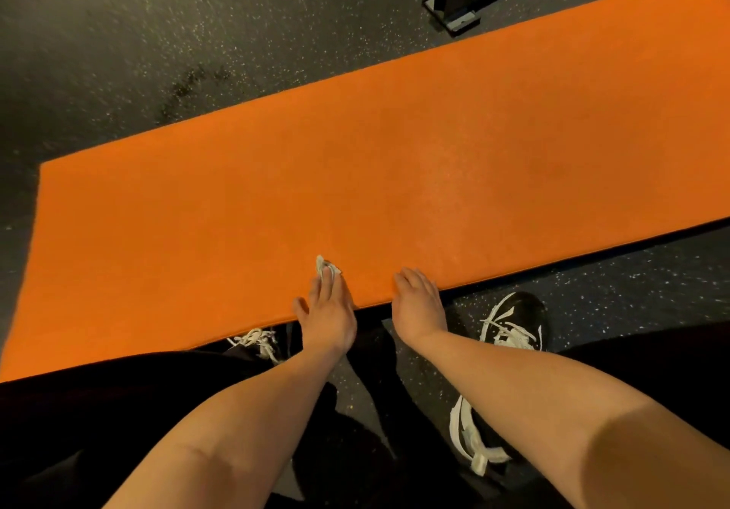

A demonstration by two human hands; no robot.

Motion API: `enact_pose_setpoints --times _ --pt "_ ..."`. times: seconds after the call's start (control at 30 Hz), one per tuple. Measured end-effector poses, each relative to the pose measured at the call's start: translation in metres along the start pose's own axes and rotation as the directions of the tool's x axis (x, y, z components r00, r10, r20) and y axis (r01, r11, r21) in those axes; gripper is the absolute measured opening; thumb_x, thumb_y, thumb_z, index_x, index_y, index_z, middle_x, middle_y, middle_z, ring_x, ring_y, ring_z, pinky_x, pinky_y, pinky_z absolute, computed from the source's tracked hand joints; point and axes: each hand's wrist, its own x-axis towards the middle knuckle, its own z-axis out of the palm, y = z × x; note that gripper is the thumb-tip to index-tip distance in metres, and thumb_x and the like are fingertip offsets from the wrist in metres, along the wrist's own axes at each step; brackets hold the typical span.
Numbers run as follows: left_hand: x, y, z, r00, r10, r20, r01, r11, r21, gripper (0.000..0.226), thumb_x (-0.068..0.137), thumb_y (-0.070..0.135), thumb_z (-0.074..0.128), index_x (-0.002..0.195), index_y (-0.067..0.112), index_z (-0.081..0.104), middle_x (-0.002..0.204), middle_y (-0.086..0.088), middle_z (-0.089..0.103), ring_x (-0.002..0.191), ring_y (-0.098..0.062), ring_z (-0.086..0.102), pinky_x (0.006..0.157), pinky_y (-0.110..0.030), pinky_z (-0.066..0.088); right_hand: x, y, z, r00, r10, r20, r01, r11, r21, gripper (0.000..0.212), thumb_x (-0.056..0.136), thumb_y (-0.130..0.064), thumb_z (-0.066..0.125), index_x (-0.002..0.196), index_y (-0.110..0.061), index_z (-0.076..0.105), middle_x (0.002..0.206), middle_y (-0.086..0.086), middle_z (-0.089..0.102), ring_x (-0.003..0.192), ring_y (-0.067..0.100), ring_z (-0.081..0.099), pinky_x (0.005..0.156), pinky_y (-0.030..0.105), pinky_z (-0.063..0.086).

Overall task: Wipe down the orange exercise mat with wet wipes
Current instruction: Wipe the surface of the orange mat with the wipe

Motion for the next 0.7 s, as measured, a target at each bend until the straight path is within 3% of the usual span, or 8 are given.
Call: enact_pose_setpoints --times 0.17,0.27,0.33,0.47,0.5,0.6,0.7 --pt "-0.005 0.026 0.016 0.982 0.185 0.035 -0.184 0.983 -0.017 0.063 0.102 0.021 0.037 0.160 0.023 0.012 0.169 0.005 0.003 0.155 -0.014 0.002 0.118 -0.055 0.005 -0.002 -0.009 0.000 0.999 0.030 -0.021 -0.028 0.997 0.078 0.050 0.108 -0.023 0.036 0.157 -0.013 0.033 0.162 0.005 0.032 0.151 0.023 0.022 0.125 0.037 0.014" --pt "-0.003 0.031 0.023 0.978 0.192 -0.085 -0.204 0.966 -0.158 0.043 0.102 0.026 0.041 0.144 0.031 0.039 0.158 0.009 0.035 0.147 -0.012 0.027 0.113 -0.045 0.012 0.000 -0.021 0.000 0.999 -0.027 -0.043 0.033 0.989 0.145 0.049 0.108 -0.023 0.036 0.157 -0.023 0.034 0.156 -0.002 0.040 0.143 0.020 0.033 0.121 0.035 0.024" --pt "0.002 0.025 0.021 0.970 0.191 -0.150 -0.227 0.932 -0.283 0.034 0.099 0.019 0.045 0.131 0.031 0.041 0.143 0.009 0.048 0.134 -0.014 0.044 0.107 -0.040 0.019 0.002 -0.023 0.000 0.995 -0.094 -0.044 0.099 0.988 0.122 0.049 0.108 -0.024 0.038 0.157 -0.029 0.033 0.152 -0.005 0.041 0.139 0.018 0.036 0.118 0.035 0.028" --pt "0.011 0.005 0.005 0.963 0.153 -0.224 -0.248 0.827 -0.504 0.030 0.100 0.016 0.052 0.124 0.027 0.037 0.154 -0.003 0.036 0.140 -0.021 0.042 0.096 -0.043 0.048 0.011 -0.024 0.005 0.989 -0.149 -0.016 0.150 0.988 0.025 0.044 0.108 -0.028 0.038 0.152 -0.027 0.039 0.161 -0.007 0.031 0.146 0.018 0.027 0.120 0.040 0.019" --pt "0.014 -0.002 0.004 0.963 0.111 -0.246 -0.216 0.862 -0.458 0.029 0.099 0.018 0.053 0.125 0.024 0.041 0.156 -0.004 0.035 0.141 -0.023 0.040 0.098 -0.045 0.047 0.014 -0.028 0.008 0.988 -0.153 -0.008 0.153 0.988 0.018 0.044 0.108 -0.030 0.037 0.152 -0.028 0.039 0.163 -0.007 0.026 0.149 0.017 0.023 0.122 0.041 0.015" --pt "0.018 -0.021 0.007 0.977 -0.054 -0.208 0.000 0.968 -0.253 0.042 0.098 0.034 0.051 0.139 0.023 0.046 0.160 0.001 0.032 0.147 -0.027 0.026 0.115 -0.049 0.022 0.019 -0.043 0.026 0.979 -0.195 0.061 0.193 0.981 0.025 0.047 0.110 -0.030 0.033 0.157 -0.026 0.033 0.168 -0.010 0.013 0.154 0.013 0.010 0.126 0.043 0.002" --pt "0.017 -0.029 0.014 0.988 -0.040 -0.147 0.011 0.980 -0.197 0.048 0.105 0.037 0.037 0.152 0.028 0.038 0.166 0.002 0.020 0.151 -0.024 0.015 0.119 -0.049 0.015 0.022 -0.053 0.040 0.941 -0.319 0.109 0.322 0.947 -0.015 0.050 0.111 -0.026 0.031 0.160 -0.023 0.025 0.169 -0.009 0.006 0.155 0.012 0.005 0.125 0.039 0.000"
